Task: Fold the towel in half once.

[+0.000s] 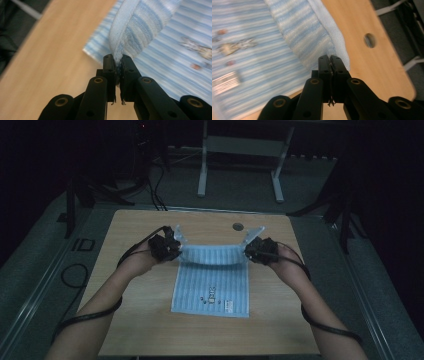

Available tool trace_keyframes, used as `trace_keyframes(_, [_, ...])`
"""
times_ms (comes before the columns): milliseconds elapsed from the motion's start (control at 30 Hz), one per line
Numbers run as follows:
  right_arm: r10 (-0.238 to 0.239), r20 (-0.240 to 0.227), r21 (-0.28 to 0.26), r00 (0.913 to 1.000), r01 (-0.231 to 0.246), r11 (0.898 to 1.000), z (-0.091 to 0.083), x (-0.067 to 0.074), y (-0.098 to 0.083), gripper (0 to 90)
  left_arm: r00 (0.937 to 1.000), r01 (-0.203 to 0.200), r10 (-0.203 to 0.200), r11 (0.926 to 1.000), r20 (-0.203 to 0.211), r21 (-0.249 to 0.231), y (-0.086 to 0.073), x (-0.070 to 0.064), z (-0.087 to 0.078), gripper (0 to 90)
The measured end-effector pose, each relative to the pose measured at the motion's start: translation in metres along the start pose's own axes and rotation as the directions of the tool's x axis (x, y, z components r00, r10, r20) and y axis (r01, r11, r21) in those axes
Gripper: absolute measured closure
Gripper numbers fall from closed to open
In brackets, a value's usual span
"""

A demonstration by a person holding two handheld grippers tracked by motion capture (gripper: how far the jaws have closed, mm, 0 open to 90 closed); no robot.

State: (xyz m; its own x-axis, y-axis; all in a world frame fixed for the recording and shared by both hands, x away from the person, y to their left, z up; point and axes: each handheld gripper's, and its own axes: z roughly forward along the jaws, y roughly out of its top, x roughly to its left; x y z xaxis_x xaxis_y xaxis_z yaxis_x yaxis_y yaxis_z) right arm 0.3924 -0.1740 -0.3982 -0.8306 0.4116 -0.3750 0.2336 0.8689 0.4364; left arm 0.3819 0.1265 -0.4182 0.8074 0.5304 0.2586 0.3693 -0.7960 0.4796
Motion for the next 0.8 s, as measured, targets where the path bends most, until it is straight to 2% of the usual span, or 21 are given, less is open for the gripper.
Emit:
trace_keyframes(67, [-0.018,-0.030,0.008,0.9994,0.019,1.000,0.001,0.017,-0.008,87.9,0.9997,-0.022,0.022,0.9997,0.006,0.013,-0.011,-0.012,0.003,84.3])
trace_keyframes(133, [-0.059,-0.034,0.026,0.9977,0.060,0.998,0.002,0.034,-0.016,87.9,0.9991,-0.039,0.039,0.9991,0.016,0.015,-0.021,-0.023,0.004,84.3])
trace_keyframes(200, [-0.045,-0.061,0.009,0.9971,0.046,0.999,0.000,0.046,-0.023,87.9,0.9980,-0.060,0.060,0.9979,0.018,0.022,-0.030,-0.033,0.003,84.0])
trace_keyframes(333, [-0.050,-0.068,-0.015,0.9965,0.049,0.999,-0.009,0.063,-0.035,87.9,0.9971,-0.047,0.048,0.9986,0.059,-0.026,-0.047,-0.054,-0.003,83.8])
trace_keyframes(367, [-0.043,-0.071,-0.023,0.9966,0.042,0.999,-0.012,0.068,-0.038,87.8,0.9956,-0.049,0.051,0.9985,0.078,-0.024,-0.052,-0.060,-0.002,83.8])
trace_keyframes(433, [-0.028,-0.087,-0.034,0.9958,0.025,0.999,-0.015,0.078,-0.046,87.5,0.9916,-0.065,0.067,0.9977,0.111,-0.021,-0.060,-0.073,0.000,83.2])
trace_keyframes(500, [-0.026,-0.101,-0.047,0.9945,0.021,0.999,-0.018,0.093,-0.056,85.3,0.9822,-0.101,0.098,0.9949,0.160,0.009,-0.067,-0.085,0.003,79.6])
trace_keyframes(567, [-0.050,-0.154,-0.009,0.9868,0.050,0.999,-0.017,0.107,-0.066,71.3,0.9698,-0.143,0.133,0.9892,0.204,0.032,-0.073,-0.093,0.003,71.0])
trace_keyframes(600, [-0.052,-0.164,0.014,0.9850,0.055,0.998,-0.018,0.112,-0.071,70.5,0.9684,-0.139,0.129,0.9897,0.213,0.033,-0.075,-0.096,0.001,69.3])
trace_keyframes(633, [-0.049,-0.165,0.025,0.9850,0.054,0.998,-0.019,0.115,-0.075,70.5,0.9645,-0.139,0.125,0.9893,0.233,0.045,-0.075,-0.096,-0.001,69.1])
trace_keyframes(667, [-0.028,-0.174,0.024,0.9844,0.033,0.999,-0.022,0.115,-0.078,70.3,0.9628,-0.155,0.141,0.9871,0.230,0.042,-0.076,-0.097,-0.004,66.6])
trace_keyframes(700, [-0.007,-0.185,0.023,0.9827,0.011,1.000,-0.025,0.113,-0.081,69.9,0.9657,-0.149,0.136,0.9879,0.221,0.043,-0.075,-0.096,-0.006,64.3])
trace_keyframes(800, [0.014,-0.169,0.041,0.9855,-0.007,0.999,-0.028,0.103,-0.085,69.9,0.9666,-0.135,0.123,0.9901,0.225,0.039,-0.070,-0.092,-0.009,59.4])
